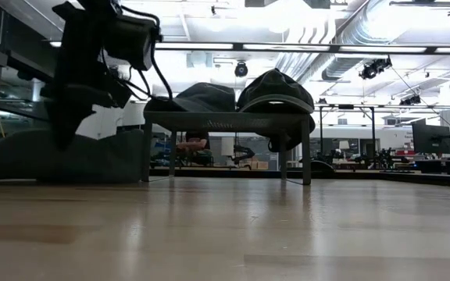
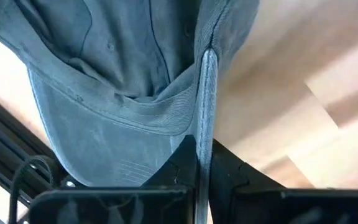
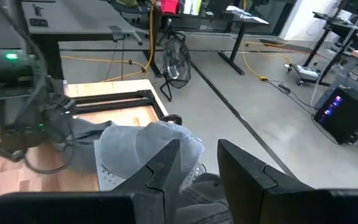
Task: Pick & Place hat
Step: Stack the gray cap on top of the gray cap on the shelf
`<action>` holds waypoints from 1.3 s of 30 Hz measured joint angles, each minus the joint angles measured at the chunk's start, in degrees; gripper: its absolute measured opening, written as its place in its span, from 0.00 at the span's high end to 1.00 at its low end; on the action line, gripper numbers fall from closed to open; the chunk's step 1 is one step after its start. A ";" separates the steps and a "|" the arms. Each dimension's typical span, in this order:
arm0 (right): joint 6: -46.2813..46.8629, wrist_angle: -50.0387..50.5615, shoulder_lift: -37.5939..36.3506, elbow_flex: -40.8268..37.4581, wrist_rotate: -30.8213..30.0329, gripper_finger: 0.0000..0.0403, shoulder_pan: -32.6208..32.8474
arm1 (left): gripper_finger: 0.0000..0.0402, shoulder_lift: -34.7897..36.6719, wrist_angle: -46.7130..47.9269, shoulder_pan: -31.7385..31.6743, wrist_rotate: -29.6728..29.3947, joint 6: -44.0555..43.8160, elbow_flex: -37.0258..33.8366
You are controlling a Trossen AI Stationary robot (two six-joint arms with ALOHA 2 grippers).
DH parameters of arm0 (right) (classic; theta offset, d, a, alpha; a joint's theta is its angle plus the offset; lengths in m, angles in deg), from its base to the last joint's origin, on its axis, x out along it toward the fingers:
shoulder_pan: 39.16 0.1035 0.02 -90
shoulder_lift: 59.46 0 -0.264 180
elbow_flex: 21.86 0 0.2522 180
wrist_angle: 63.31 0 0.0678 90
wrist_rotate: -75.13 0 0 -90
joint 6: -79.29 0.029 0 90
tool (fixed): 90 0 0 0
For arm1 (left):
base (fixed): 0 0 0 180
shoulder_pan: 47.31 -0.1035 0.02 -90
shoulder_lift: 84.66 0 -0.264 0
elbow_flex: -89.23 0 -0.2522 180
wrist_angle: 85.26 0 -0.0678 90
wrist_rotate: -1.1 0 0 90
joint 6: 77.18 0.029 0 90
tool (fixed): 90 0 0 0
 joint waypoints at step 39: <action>2.46 16.47 0.02 0.00 17.39 0.75 1.51 | 0.99 2.13 -5.35 14.61 13.86 2.85 42.88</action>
